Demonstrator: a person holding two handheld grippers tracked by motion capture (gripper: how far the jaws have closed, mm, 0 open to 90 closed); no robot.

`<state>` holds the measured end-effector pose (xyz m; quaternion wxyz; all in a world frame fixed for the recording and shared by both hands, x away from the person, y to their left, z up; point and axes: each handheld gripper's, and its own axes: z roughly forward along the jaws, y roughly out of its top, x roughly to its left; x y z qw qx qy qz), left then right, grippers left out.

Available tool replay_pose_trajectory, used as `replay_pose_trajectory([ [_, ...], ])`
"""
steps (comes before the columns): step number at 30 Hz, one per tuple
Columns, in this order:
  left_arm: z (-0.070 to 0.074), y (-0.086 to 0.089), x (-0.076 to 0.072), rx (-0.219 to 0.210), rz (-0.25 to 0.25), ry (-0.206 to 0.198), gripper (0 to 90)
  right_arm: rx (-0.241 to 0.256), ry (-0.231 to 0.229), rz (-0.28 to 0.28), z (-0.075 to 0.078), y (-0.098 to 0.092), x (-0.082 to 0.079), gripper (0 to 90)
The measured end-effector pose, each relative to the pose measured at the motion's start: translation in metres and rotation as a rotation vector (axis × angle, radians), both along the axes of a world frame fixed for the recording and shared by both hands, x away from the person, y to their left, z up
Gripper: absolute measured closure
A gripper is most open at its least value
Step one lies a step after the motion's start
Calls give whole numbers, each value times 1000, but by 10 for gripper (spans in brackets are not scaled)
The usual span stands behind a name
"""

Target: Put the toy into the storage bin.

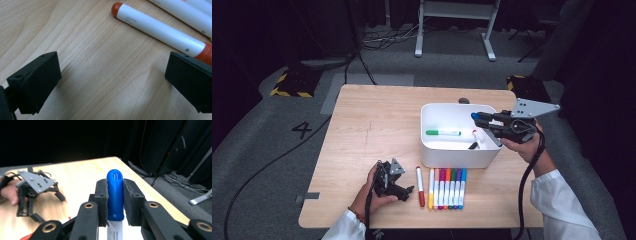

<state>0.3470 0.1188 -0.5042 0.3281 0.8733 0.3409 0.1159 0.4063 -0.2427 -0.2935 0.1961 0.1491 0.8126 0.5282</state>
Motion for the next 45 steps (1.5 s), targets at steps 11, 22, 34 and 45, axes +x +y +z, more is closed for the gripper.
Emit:
replay_pose_trajectory([
  [11,0,0,0,-1,0,0,4,-111,65,28,-24,21,24,747],
  [22,0,0,0,1,1,0,4,-291,147,84,-59,37,27,747],
  [34,0,0,0,1,2,1,4,-429,187,93,-69,50,25,717],
  [45,0,0,0,1,2,1,4,-374,170,46,-68,46,24,613],
])
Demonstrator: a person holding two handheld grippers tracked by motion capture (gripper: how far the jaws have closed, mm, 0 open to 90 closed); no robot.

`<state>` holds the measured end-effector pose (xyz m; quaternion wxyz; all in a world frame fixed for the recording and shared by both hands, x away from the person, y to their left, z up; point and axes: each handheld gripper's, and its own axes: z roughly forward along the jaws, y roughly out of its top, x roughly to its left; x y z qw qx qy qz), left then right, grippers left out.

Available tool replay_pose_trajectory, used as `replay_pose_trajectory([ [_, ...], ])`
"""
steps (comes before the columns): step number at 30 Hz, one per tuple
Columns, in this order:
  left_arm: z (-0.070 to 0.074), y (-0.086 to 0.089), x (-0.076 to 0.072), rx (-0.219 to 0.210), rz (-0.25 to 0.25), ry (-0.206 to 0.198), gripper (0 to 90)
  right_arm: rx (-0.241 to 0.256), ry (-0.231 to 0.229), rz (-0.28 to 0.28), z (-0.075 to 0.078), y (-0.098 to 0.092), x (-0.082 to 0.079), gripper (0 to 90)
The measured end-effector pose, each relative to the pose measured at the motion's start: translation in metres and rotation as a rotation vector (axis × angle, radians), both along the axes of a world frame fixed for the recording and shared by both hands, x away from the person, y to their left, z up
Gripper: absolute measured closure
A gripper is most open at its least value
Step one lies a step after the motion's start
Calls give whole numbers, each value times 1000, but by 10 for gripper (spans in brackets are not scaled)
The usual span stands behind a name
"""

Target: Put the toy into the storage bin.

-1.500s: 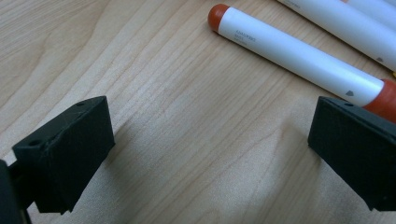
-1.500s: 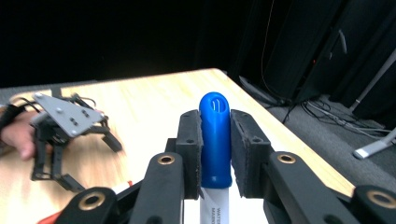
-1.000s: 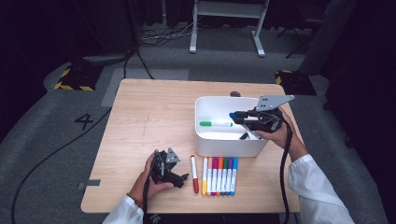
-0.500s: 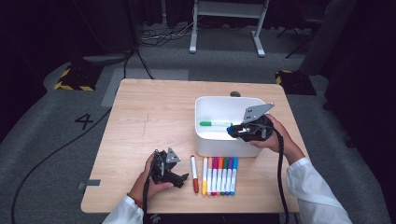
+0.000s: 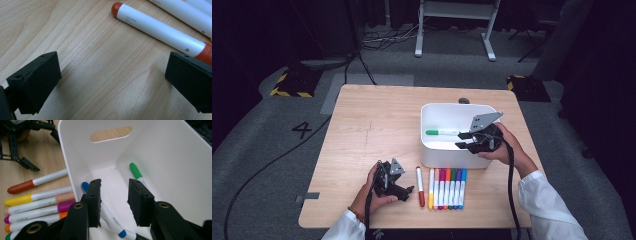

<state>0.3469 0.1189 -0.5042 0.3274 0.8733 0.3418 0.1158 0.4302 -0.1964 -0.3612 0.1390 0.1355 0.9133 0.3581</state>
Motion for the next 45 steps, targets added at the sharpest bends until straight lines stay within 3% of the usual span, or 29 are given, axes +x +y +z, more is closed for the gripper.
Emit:
replay_pose_trajectory([
  [5,0,0,0,-1,0,0,3,101,-17,-49,4,-11,-4,521],
  [13,0,0,0,-1,-2,1,2,249,-88,-132,19,-38,-30,407],
  [17,0,0,0,-1,-2,1,2,273,-141,-177,24,-53,-47,358],
  [24,0,0,0,-2,0,1,2,321,-166,-175,22,-72,-77,358],
  [30,0,0,0,-1,-1,1,2,341,-144,-174,0,-78,-100,364],
  [34,0,0,0,-2,-1,0,2,301,-114,-176,-26,-72,-108,364],
  [41,0,0,0,-1,-1,1,2,257,-38,-190,-70,-62,-106,366],
  [45,0,0,0,-3,-1,0,2,239,-14,-199,-86,-57,-103,366],
])
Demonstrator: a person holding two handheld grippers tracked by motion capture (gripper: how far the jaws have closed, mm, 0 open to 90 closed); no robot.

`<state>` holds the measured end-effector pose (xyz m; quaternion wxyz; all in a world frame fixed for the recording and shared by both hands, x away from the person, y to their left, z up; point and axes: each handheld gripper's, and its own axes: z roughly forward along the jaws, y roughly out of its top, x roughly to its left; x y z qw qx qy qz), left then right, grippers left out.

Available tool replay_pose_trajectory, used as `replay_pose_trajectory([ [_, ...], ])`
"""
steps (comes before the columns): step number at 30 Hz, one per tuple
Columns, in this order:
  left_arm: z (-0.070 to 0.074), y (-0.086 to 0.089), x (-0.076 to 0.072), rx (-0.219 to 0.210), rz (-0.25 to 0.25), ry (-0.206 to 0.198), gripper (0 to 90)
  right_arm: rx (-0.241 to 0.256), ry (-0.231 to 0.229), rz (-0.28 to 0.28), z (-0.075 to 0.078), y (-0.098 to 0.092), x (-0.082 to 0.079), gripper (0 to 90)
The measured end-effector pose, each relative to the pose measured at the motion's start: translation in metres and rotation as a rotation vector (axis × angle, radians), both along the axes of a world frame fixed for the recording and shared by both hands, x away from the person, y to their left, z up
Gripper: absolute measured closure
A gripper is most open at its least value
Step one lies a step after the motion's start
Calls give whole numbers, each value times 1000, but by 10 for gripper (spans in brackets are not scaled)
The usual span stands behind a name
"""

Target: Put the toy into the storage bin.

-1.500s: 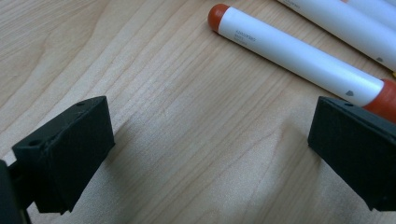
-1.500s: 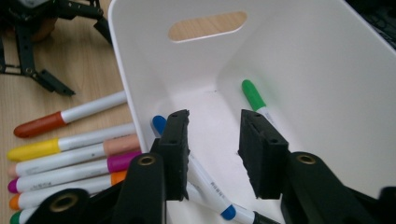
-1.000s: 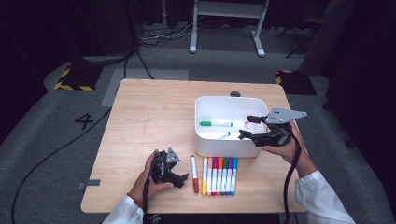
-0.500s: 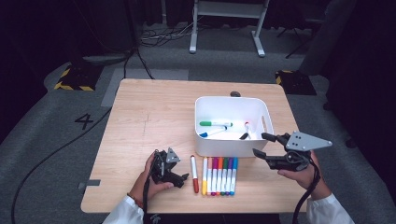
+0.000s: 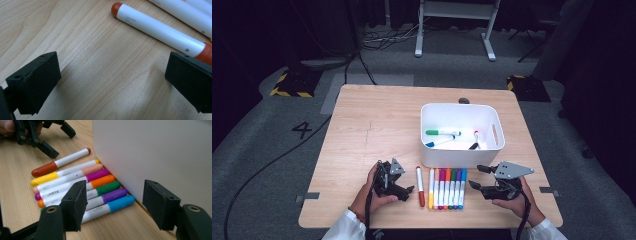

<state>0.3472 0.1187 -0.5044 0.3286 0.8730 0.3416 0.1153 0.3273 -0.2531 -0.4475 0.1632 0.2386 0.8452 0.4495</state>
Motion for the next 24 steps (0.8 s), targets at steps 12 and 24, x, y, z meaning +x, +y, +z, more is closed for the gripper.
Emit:
replay_pose_trajectory([
  [12,0,0,0,1,0,1,2,-34,52,-27,-32,19,9,370],
  [24,0,0,0,0,0,2,1,-61,90,-88,-43,16,18,399],
])
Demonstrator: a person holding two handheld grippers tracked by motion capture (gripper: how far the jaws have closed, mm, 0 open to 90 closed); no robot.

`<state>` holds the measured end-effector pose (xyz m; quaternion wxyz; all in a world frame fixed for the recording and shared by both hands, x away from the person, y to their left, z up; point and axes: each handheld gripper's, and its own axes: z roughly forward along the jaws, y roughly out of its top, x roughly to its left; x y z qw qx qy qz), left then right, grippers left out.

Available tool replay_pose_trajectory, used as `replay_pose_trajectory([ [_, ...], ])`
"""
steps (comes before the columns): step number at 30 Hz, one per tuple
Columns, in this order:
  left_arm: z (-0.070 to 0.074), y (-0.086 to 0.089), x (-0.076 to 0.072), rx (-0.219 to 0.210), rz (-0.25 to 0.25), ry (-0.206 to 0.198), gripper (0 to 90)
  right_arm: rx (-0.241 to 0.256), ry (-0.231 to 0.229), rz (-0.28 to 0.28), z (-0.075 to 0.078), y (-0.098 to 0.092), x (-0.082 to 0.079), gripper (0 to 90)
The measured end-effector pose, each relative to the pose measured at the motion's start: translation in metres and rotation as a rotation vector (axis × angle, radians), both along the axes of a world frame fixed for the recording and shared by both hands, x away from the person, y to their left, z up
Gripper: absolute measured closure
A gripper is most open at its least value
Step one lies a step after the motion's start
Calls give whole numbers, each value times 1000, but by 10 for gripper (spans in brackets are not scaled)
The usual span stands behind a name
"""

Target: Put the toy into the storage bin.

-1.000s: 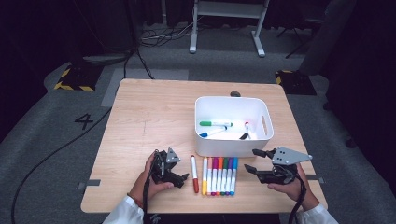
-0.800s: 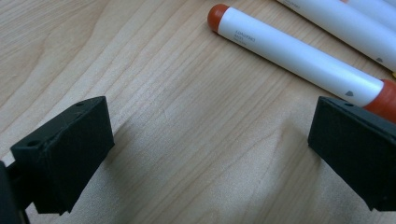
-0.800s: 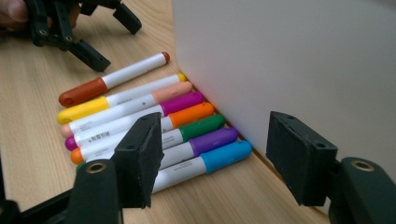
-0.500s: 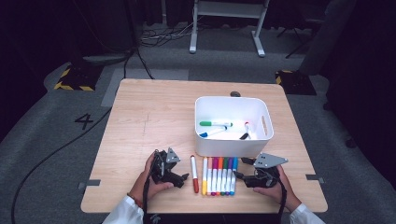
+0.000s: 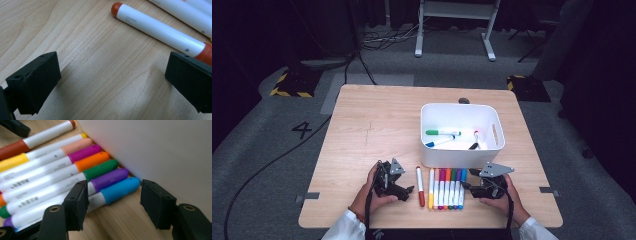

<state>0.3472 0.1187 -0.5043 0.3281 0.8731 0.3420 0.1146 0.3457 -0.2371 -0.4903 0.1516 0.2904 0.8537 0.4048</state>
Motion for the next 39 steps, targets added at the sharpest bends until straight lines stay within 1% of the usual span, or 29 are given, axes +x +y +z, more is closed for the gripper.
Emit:
replay_pose_trajectory([
  [3,0,0,0,0,0,-1,2,21,25,-19,-1,-5,3,402],
  [6,0,0,0,0,0,-1,2,44,35,-27,-2,-6,5,401],
  [10,0,0,0,1,-1,0,2,46,29,-20,-1,-1,4,397],
  [15,0,0,0,1,0,1,1,14,29,-16,-6,6,5,389],
  [19,0,0,0,1,-1,0,2,-21,30,-28,-10,5,6,414],
  [25,0,0,0,1,-1,0,2,-24,43,-45,-11,-5,8,518],
  [30,0,0,0,0,-1,-2,1,-22,42,-53,-10,-13,10,635],
  [34,0,0,0,1,0,-1,3,-18,43,-79,-10,-17,13,685],
  [35,0,0,0,1,0,-1,3,-18,42,-87,-10,-18,14,686],
  [37,0,0,0,1,0,-2,3,-13,43,-89,-10,-20,15,706],
  [39,0,0,0,1,0,-2,3,-24,41,-96,-10,-20,15,725],
])
